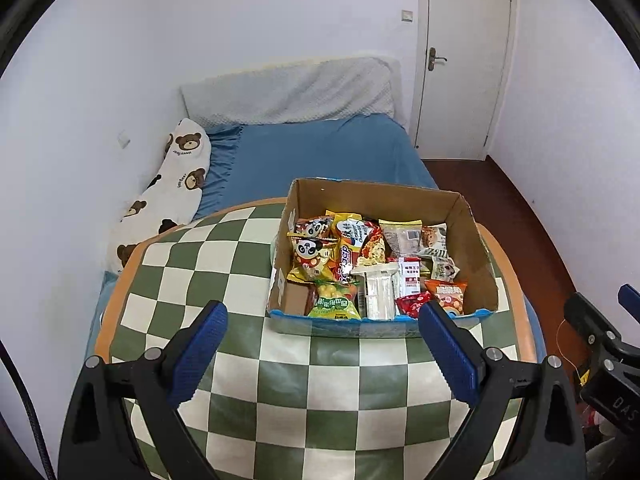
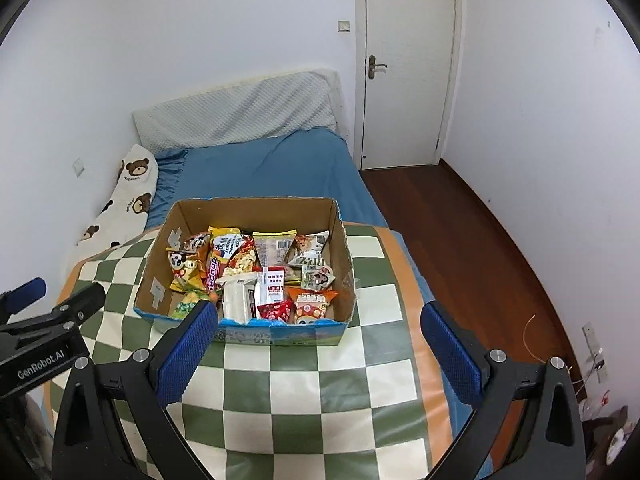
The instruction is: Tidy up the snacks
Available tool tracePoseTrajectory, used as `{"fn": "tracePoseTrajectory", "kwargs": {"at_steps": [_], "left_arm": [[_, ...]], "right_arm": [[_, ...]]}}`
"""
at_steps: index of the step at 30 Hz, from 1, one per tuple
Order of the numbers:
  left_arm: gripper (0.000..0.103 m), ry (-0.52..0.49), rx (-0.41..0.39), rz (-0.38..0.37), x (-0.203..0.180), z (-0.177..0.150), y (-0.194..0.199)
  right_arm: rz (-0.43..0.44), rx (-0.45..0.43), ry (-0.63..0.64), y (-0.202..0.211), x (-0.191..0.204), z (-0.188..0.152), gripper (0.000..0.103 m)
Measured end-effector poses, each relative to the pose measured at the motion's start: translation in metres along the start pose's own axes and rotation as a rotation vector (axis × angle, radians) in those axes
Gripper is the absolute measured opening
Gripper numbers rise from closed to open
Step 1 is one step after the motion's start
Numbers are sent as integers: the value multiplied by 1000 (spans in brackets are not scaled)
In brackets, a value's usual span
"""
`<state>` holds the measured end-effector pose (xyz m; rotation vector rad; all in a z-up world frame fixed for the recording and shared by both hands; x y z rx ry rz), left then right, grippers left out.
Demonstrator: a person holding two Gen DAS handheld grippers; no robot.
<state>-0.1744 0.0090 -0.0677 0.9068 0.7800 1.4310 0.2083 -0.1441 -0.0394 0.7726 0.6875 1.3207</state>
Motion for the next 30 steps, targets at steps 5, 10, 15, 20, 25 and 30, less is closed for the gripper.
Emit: {"fn": "tracePoseTrajectory", "kwargs": {"at_steps": [5, 10, 15, 20, 25, 30], "left_arm": [[98, -10, 11, 2, -4, 5, -17], [98, -22, 18, 5, -7, 7, -29], [102, -23, 23, -6, -7, 8, -35], [102, -23, 21, -6, -8, 8, -35], [102, -22, 18, -9, -8, 9, -34], [102, -18, 14, -8, -8, 10, -32]], "right_arm": [[-14, 7, -2, -17, 5, 5, 103], [-36, 20, -1, -33, 7, 7, 103], [-42, 26, -18, -41, 3, 6, 103], [-41, 26, -23, -44, 3, 7, 103], [-47, 24, -21, -41, 3, 7, 103], [-55, 24, -25, -39, 2, 6, 103]]}}
Point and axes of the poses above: each gripper's, at about its wrist camera, not at the fingertips, and y roughly against the way its jaws point, x to its left, z to its top, the point moved 2 cm from there along -y, roughly the way its jaws point, and after that the axes turned 7 degrees about x, right-handed, at the moved point
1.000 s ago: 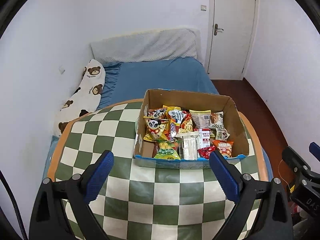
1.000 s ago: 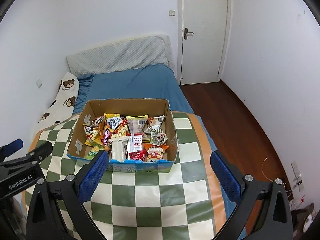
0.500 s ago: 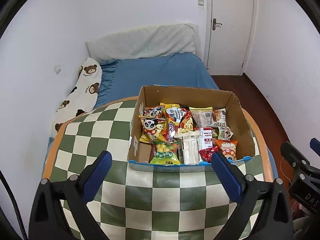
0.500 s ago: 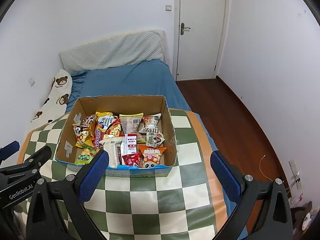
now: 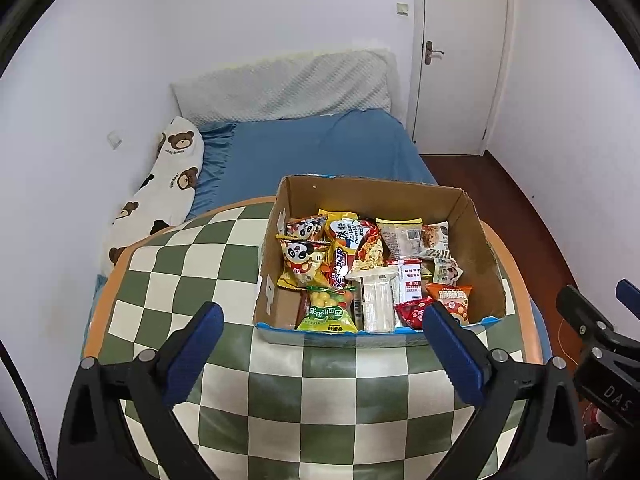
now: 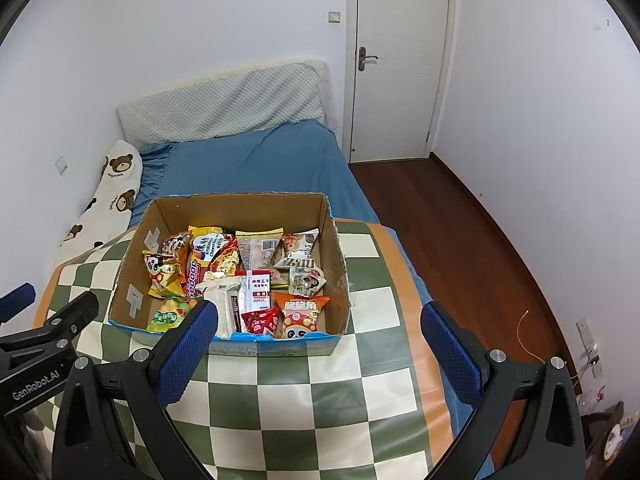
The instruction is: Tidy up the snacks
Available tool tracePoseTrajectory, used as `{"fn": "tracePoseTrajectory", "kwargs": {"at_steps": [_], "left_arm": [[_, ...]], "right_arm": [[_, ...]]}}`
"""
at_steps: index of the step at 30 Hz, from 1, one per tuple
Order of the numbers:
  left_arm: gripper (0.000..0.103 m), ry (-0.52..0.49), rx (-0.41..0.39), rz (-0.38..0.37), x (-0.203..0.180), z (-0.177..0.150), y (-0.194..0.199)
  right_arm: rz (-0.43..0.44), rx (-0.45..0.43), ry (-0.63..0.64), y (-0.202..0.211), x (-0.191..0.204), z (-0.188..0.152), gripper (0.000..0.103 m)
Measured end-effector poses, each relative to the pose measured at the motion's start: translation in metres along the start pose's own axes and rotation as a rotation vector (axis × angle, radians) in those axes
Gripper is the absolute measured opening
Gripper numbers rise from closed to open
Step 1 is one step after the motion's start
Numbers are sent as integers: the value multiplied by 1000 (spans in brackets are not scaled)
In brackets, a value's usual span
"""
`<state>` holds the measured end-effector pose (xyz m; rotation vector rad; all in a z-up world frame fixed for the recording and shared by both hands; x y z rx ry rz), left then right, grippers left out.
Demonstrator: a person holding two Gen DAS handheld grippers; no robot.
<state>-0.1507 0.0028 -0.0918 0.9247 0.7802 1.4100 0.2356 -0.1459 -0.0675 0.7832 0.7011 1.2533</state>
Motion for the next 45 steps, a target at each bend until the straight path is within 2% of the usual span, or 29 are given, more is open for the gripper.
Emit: {"fn": "tracePoseTrajectory", "kwargs": {"at_steps": [28, 45], "left_arm": [[102, 11, -6, 13, -2, 3, 8], [102, 18, 13, 26, -5, -7, 2]], "right_arm": [[-17, -10, 6, 10, 0, -2, 103], [-15, 7, 7, 8, 0, -8, 103]]}}
Point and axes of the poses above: each gripper's, at about its wrist camera, not at the fingertips, and y roughly against the way its jaws point, x to its left, z to its top, the point moved 2 cm from there along -y, roughly the way its jaws point, and after that the axes turned 7 degrees about x, right-handed, at the moved point
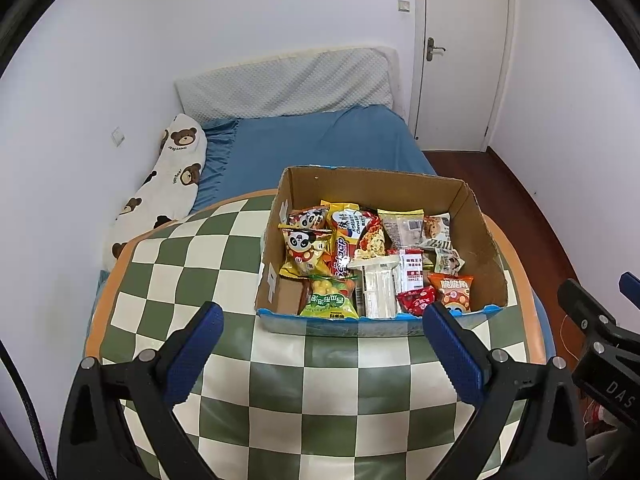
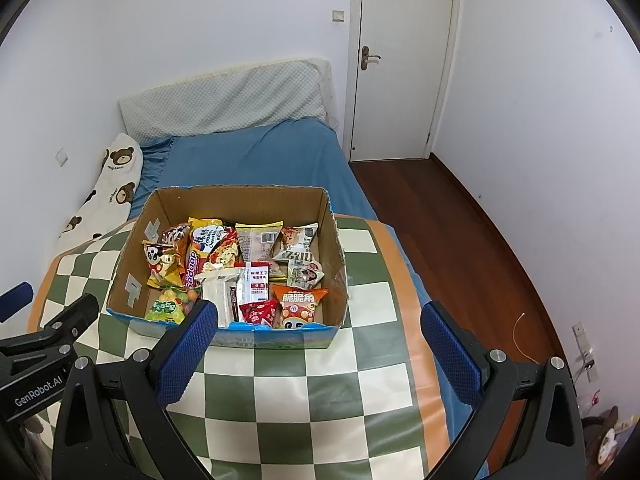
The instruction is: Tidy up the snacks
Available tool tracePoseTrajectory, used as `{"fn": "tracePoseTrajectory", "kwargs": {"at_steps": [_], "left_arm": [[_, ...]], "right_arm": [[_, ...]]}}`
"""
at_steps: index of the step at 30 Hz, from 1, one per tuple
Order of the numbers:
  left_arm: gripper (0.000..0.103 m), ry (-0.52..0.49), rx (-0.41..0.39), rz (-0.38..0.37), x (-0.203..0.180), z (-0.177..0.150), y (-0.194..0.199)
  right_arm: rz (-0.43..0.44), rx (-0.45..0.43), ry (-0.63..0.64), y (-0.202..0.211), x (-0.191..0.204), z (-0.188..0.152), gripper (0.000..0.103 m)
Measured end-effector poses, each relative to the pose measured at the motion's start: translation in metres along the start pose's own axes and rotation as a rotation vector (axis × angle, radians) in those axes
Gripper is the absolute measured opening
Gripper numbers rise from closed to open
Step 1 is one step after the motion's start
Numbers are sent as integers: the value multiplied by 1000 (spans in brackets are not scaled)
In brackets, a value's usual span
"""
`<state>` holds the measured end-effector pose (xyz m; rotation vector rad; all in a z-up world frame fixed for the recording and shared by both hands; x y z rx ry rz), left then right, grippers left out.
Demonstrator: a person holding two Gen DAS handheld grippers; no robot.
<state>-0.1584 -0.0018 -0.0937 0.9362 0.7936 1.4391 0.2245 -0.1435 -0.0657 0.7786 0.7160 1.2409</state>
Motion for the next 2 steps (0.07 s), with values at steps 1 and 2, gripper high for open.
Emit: {"fn": "tracePoseTrajectory", "kwargs": {"at_steps": [1, 2], "left_arm": [[102, 1, 1, -1, 0, 0, 0], [102, 1, 2, -2, 0, 0, 0]], "right_arm": [[1, 0, -2, 0, 0, 0, 103], [1, 1, -3, 0, -1, 0, 103]]}}
Point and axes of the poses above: each gripper's, at about its wrist camera, not at the fingertips, and y roughly against the way its jaws point, x to its left, z to its top, the point moved 2 cm from there along -y, roughly the way its jaws point, and after that the axes turned 7 degrees about x, right-handed, at the moved point
